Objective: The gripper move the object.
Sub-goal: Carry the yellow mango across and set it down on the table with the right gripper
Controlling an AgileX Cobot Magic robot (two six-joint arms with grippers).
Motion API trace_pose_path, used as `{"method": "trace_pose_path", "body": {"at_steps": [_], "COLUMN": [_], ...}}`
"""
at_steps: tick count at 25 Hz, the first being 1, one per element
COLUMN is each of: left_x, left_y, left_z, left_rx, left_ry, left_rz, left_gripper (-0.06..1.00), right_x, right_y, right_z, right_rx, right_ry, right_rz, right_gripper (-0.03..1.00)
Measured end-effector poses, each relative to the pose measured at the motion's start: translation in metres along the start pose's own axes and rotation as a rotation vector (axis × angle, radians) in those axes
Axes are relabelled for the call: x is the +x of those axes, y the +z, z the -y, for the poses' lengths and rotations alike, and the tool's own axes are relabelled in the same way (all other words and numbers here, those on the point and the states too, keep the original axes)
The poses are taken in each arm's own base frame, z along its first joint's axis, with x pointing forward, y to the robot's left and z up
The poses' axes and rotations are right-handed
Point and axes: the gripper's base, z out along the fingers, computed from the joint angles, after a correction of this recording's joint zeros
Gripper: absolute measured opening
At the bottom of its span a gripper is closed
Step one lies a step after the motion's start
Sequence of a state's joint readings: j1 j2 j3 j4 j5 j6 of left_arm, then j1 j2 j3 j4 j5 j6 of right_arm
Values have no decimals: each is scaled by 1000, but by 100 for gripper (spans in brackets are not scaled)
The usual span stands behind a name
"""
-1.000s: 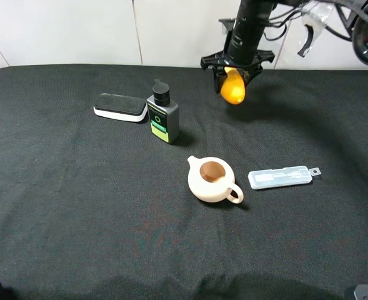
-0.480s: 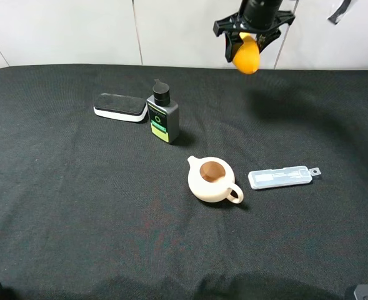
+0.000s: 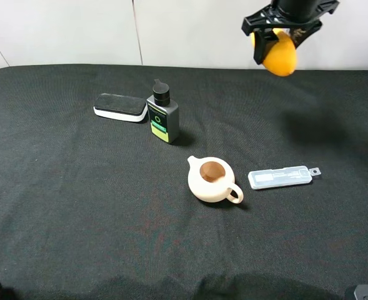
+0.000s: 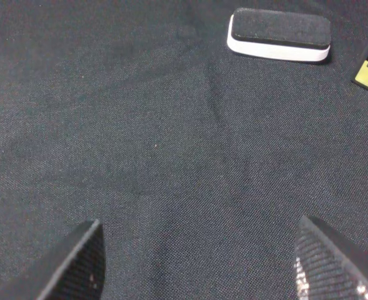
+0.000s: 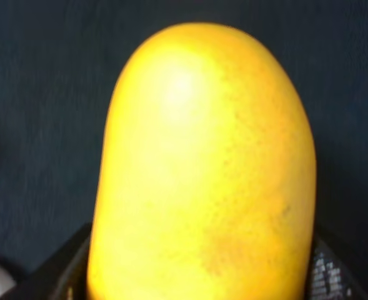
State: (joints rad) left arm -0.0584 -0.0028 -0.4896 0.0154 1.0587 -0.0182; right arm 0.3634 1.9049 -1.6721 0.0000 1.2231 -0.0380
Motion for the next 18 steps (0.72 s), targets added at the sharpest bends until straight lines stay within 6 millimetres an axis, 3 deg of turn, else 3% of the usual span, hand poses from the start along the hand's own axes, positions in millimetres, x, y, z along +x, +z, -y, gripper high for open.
{"method": "trace_pose_path", "body": {"at_steps": [9,18], "left_x": [0,0], "left_y": [0,0], "left_z": [0,0], "left_rx": [0,0], "left_ry": [0,0], "left_rz": [0,0], "left_gripper": [68,68], "right_x": [68,133], "right_y": [-31,-28], "right_z": [-9,-19], "right_rx": [-69,-154], "right_ry": [-22,-37], "right_rz": [-27,-106], "right_gripper": [45,45]}}
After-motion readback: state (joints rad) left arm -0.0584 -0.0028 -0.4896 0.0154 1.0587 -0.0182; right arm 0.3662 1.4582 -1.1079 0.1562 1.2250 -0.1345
